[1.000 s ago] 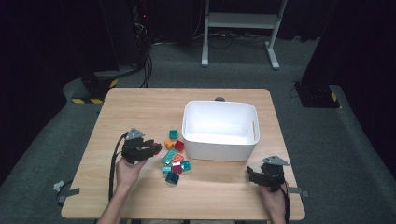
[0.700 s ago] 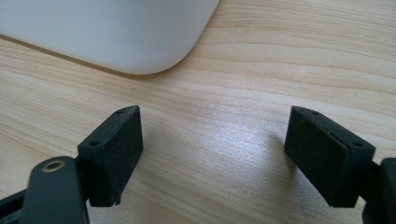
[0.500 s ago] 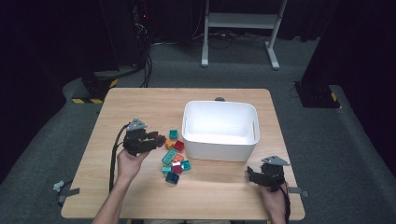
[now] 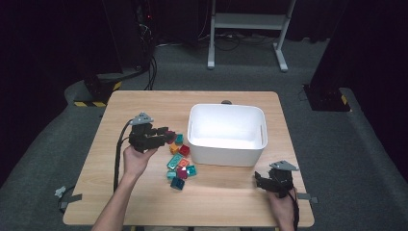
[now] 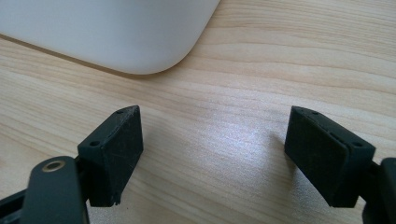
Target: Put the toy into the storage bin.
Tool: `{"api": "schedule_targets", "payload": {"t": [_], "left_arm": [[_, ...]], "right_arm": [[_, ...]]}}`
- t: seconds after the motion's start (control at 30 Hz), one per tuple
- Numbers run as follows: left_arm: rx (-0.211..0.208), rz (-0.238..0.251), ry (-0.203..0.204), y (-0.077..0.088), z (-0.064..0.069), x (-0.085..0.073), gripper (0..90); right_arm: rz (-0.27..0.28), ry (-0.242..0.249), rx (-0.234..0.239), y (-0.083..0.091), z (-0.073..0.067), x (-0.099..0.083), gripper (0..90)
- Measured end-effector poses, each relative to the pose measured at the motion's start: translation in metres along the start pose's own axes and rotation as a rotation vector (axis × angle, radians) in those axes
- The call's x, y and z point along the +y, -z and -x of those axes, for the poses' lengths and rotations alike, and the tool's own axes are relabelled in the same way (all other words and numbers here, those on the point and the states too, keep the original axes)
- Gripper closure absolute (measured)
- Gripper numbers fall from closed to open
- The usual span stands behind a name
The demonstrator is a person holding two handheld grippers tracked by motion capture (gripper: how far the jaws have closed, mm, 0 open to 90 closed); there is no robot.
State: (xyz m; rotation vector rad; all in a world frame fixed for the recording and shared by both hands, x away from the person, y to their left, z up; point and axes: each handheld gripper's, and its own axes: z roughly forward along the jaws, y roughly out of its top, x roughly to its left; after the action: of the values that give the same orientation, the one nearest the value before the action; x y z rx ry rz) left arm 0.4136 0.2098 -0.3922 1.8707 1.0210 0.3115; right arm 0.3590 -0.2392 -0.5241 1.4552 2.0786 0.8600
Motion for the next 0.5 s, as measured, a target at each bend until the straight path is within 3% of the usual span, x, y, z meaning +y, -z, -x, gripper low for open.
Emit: {"api": "schedule_targets", "payload": {"t": [0.17,0.3,0.5], "left_arm": [[-0.044,0.031,0.015,0.002,0.004,0.009,58.8],[-0.038,0.043,0.015,0.003,0.007,0.020,58.8],[-0.066,0.056,0.023,-0.002,0.016,0.038,58.8]], "right_arm": [[0.000,0.000,0.000,0.000,0.000,0.000,19.5],[0.000,0.000,0.000,0.000,0.000,0.000,19.5],[0.002,0.001,0.001,0.000,0.000,0.000,19.6]]}}
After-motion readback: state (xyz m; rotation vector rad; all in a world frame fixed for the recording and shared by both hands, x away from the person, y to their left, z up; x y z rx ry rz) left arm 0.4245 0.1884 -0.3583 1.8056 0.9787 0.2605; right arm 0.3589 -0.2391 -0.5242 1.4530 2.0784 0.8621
